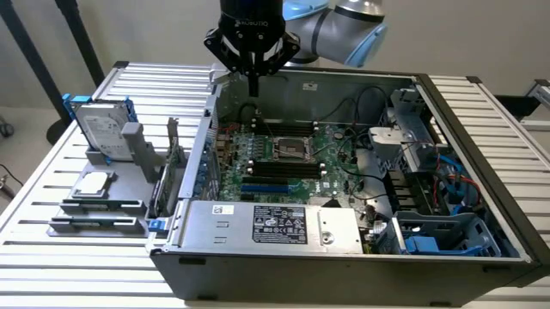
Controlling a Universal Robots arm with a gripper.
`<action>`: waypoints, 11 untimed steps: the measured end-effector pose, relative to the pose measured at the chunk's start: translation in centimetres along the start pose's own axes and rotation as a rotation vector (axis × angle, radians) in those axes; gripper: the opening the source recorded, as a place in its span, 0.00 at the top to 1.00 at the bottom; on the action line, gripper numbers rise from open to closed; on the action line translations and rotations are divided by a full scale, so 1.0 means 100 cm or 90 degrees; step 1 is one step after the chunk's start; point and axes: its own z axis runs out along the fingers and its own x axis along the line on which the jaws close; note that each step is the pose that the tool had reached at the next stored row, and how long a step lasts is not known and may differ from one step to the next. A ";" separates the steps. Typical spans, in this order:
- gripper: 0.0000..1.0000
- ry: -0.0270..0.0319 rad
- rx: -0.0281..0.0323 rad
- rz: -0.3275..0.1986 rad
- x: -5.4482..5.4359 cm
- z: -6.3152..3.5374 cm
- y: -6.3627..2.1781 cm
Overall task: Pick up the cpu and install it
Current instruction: 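Reach for the cpu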
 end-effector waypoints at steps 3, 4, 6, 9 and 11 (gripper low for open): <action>0.89 0.0000 0.0000 0.000 0.000 0.0000 0.0000; 0.89 0.0000 0.0000 0.000 0.000 0.0000 0.0000; 0.89 0.0000 0.0000 0.000 0.000 0.0000 0.0000; 0.89 0.0001 0.0002 0.000 0.003 -0.0002 -0.0002; 0.89 0.0000 0.0000 0.000 0.012 -0.0003 -0.0009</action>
